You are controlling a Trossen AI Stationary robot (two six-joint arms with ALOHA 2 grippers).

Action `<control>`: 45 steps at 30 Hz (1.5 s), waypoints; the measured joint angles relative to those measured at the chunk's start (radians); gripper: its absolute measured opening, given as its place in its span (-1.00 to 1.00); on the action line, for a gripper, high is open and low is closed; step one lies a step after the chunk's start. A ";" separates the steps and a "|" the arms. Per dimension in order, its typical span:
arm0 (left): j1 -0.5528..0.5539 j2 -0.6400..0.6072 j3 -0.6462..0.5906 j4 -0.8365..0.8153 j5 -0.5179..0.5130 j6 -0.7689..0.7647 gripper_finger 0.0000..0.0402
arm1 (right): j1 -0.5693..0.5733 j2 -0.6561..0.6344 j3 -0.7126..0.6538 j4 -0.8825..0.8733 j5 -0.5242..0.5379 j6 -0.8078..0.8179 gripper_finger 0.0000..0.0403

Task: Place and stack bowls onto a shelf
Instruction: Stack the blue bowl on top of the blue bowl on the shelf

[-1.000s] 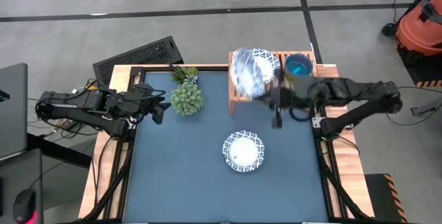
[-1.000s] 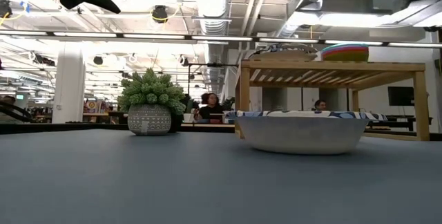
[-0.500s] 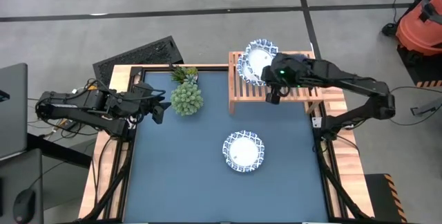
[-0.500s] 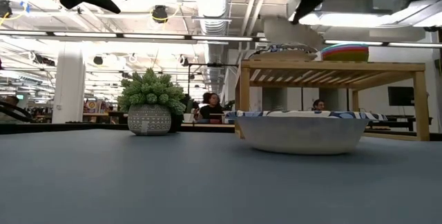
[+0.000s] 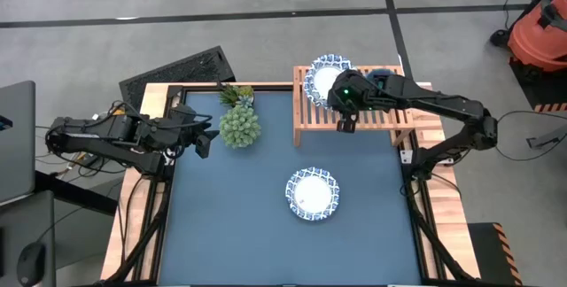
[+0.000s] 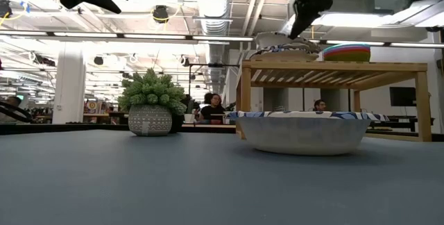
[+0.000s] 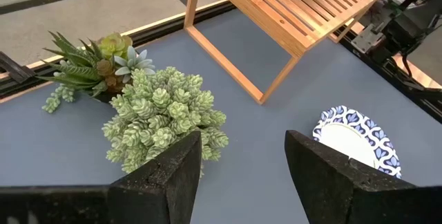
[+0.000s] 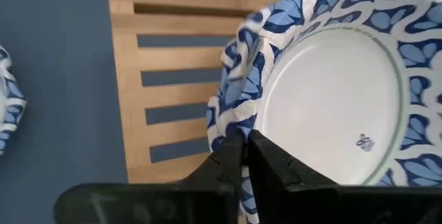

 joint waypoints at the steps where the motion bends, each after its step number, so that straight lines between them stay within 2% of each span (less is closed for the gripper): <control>1: 0.000 0.000 0.000 0.000 0.000 0.000 -0.02 | 0.000 -0.001 0.000 0.006 0.000 -0.001 -0.74; 8: 0.000 0.000 0.000 0.000 0.000 -0.003 -0.02 | -0.012 -0.029 0.000 0.007 0.008 0.003 -0.54; 16: 0.000 0.000 0.000 0.000 -0.018 -0.004 -0.02 | -0.046 -0.028 0.000 0.012 0.007 0.033 -0.08; 20: 0.000 0.000 0.000 0.000 -0.018 -0.004 -0.02 | -0.011 -0.046 0.012 0.021 0.004 0.050 0.02; 23: 0.000 0.000 0.000 0.000 -0.018 -0.004 -0.02 | 0.038 -0.068 0.037 0.026 -0.037 0.070 0.02; 29: 0.000 0.000 0.000 0.000 -0.018 -0.008 -0.02 | 0.171 -0.102 0.040 0.031 -0.269 0.202 0.00; 31: 0.000 0.000 0.000 0.000 -0.019 -0.008 -0.02 | 0.231 -0.102 0.024 0.024 -0.308 0.253 0.00; 39: 0.000 0.000 0.000 0.000 -0.023 -0.010 -0.02 | 0.482 -0.081 -0.116 0.056 -0.312 0.361 -0.02; 45: 0.000 0.000 0.000 0.000 -0.026 -0.011 -0.02 | 0.618 -0.081 -0.264 0.179 -0.303 0.378 -0.03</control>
